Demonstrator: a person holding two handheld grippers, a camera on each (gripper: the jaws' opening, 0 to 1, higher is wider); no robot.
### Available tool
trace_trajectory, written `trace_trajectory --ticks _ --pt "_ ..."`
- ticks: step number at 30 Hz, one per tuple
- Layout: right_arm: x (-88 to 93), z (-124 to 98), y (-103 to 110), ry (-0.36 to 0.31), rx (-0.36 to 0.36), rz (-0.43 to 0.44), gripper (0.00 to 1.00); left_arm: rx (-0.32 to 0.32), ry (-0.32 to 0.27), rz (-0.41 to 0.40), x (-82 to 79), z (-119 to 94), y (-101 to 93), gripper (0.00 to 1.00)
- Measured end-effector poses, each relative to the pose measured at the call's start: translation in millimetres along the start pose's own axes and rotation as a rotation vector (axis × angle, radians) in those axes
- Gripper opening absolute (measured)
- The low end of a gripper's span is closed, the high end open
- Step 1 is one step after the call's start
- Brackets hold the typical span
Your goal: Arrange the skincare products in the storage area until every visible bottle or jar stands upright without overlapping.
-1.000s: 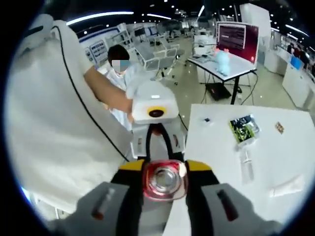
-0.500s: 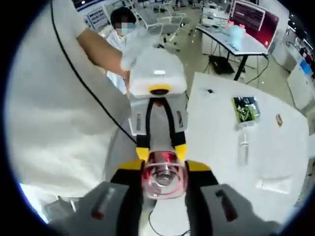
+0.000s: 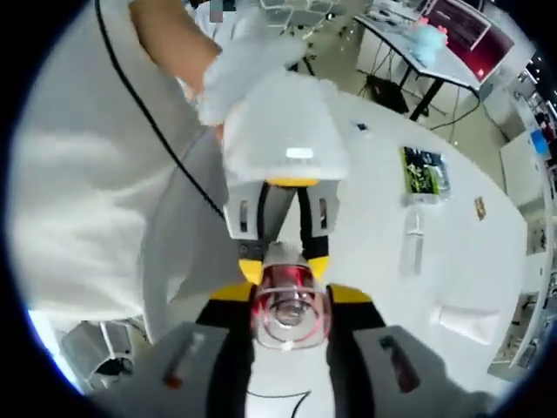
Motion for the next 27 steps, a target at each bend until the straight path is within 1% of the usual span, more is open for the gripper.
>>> trace_trajectory --ticks 4,8,10,11,15,18,22,25,27 --pt "2.9 15.1 -0.3 0.048 0.017 0.019 0.29 -0.004 0.027 0.033 7.4 15.3 5.5 0.32" --pt "3.8 22.5 -0.5 0.075 0.007 0.047 0.29 0.023 0.043 0.046 10.8 26.0 6.8 0.32" --pt "3.9 24.8 -0.7 0.077 0.006 0.055 0.29 0.025 0.054 0.051 11.1 28.2 7.2 0.32" --pt "5.0 27.0 -1.4 0.088 0.006 0.066 0.29 0.027 0.064 0.060 11.4 30.9 8.7 0.32" --pt "6.7 30.5 -3.7 0.100 0.004 0.091 0.29 0.033 0.070 0.065 12.6 33.7 12.1 0.32" --pt "9.5 33.2 -7.3 0.104 0.003 0.102 0.29 0.019 0.073 0.053 15.1 35.0 15.6 0.32" --pt "11.0 35.4 -12.0 0.097 -0.010 0.117 0.29 0.002 0.073 0.009 18.4 32.1 19.8 0.33" --pt "10.3 37.3 -13.7 0.093 -0.017 0.120 0.29 -0.013 0.071 -0.023 19.6 25.3 20.4 0.33" --pt "9.8 39.0 -15.0 0.093 -0.018 0.122 0.29 -0.024 0.055 -0.043 19.9 20.1 21.4 0.32"
Point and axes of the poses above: the point that each gripper's makers call its tool centre point, and the gripper's own axes: z roughly forward along the fingers, y roughly to its left, x roughly out of its underside, the point moved 7 cm from there along -z, roughly backward along the fingers, and after that the axes turned 12 degrees about y, right-handed, at the moved point
